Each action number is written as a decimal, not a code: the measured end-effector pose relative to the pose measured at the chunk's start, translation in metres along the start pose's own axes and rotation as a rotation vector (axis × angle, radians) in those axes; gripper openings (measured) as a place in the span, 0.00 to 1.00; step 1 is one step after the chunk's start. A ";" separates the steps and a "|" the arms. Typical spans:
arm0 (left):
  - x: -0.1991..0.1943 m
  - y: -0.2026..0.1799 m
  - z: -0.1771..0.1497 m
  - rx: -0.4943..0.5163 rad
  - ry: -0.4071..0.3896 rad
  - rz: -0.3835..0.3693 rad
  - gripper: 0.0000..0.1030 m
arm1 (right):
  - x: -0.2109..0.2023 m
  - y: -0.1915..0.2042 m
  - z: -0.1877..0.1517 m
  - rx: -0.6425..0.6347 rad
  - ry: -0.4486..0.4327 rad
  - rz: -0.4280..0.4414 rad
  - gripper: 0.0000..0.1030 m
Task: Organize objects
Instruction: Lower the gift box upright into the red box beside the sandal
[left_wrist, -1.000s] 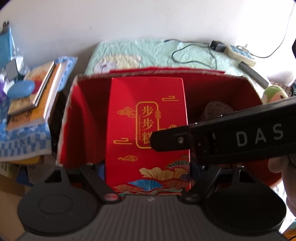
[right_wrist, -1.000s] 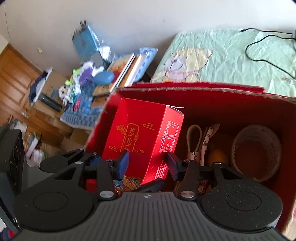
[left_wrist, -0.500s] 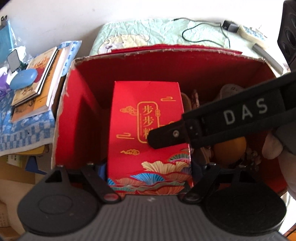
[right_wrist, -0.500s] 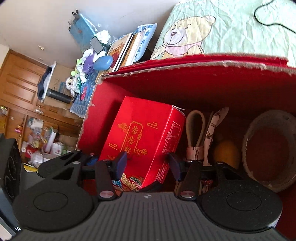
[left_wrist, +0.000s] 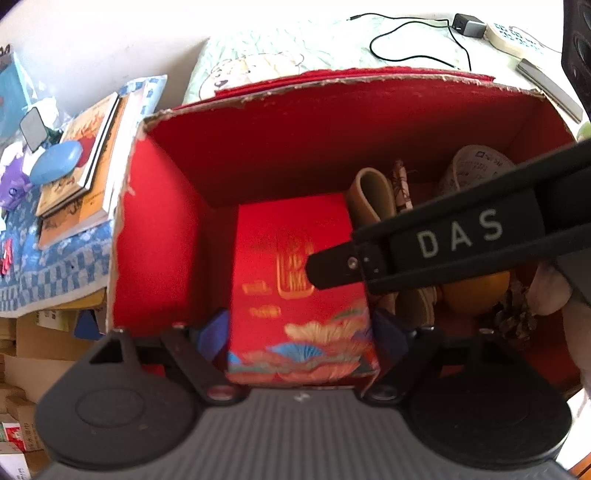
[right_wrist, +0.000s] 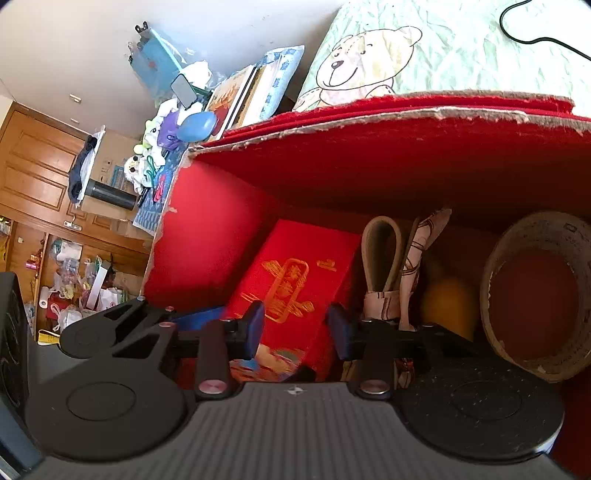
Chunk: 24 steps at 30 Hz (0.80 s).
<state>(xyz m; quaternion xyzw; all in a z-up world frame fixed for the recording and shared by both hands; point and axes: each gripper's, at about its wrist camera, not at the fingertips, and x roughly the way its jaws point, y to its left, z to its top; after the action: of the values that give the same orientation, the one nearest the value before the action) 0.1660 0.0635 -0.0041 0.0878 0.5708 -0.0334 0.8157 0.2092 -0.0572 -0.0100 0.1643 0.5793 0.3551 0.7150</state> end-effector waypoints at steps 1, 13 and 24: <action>0.000 -0.001 0.000 0.003 -0.002 0.003 0.83 | 0.000 -0.001 0.000 0.007 -0.004 -0.003 0.41; 0.009 -0.008 0.007 0.058 -0.044 0.067 0.87 | -0.005 -0.004 -0.001 0.031 -0.065 -0.044 0.41; 0.011 -0.007 0.006 0.049 -0.068 0.087 0.87 | 0.002 0.003 0.000 0.009 -0.077 -0.143 0.33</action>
<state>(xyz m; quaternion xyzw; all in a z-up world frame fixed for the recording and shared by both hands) 0.1741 0.0560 -0.0128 0.1312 0.5372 -0.0146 0.8331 0.2084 -0.0541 -0.0094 0.1394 0.5635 0.2940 0.7594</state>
